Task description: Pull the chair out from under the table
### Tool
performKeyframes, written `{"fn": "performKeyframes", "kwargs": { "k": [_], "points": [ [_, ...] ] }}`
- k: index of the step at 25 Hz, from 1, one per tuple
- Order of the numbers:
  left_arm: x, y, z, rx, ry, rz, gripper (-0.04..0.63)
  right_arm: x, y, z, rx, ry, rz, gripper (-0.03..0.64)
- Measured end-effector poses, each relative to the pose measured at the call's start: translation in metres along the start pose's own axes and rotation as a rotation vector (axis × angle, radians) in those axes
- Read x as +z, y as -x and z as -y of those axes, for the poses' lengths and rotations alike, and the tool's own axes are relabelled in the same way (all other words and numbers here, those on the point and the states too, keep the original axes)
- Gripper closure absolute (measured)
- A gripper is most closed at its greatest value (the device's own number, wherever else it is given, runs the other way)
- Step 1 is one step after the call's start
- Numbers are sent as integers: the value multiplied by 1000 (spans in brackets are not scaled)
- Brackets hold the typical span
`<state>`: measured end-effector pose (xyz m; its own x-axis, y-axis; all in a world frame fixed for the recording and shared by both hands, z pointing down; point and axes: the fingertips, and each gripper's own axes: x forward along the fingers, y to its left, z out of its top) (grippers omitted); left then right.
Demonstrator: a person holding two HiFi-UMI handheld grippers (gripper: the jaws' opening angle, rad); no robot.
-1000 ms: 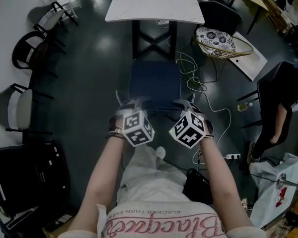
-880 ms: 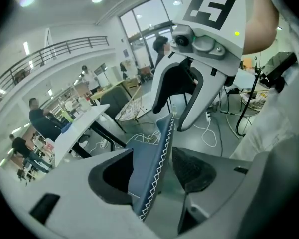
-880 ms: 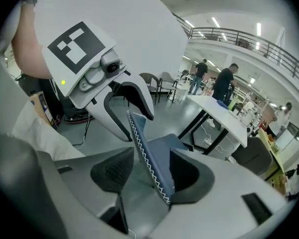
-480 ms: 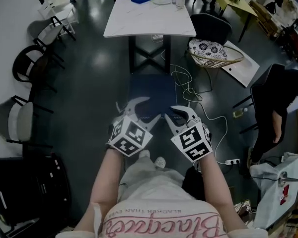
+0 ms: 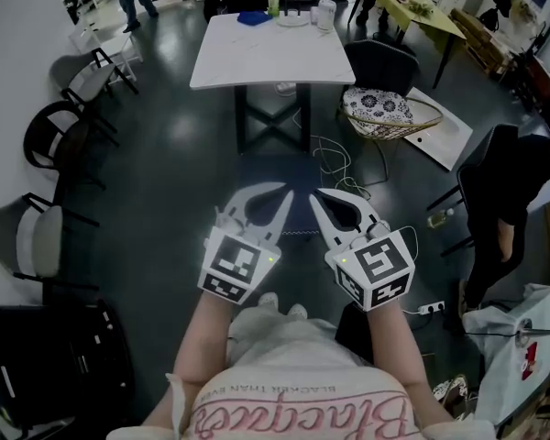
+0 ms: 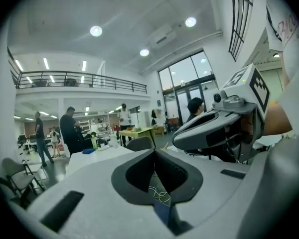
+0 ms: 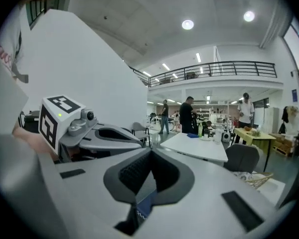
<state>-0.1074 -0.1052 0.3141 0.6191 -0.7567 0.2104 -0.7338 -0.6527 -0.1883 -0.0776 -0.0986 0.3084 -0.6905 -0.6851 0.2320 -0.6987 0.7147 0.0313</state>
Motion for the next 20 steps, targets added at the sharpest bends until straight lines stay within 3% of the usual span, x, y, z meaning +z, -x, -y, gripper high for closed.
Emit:
{"fn": "performKeyframes", "kwargs": {
  "k": [5,10,20],
  "points": [
    [17,4,-10,52,53,51,592,27,-2,-2,-40,23,97,614],
    [33,6,-9,86,-31,99,592,39,-4,-9,-31,46,137,614],
    [50,9,-15,86,-44,169,592,44,-5,-4,-66,62,150,614]
  ]
}}
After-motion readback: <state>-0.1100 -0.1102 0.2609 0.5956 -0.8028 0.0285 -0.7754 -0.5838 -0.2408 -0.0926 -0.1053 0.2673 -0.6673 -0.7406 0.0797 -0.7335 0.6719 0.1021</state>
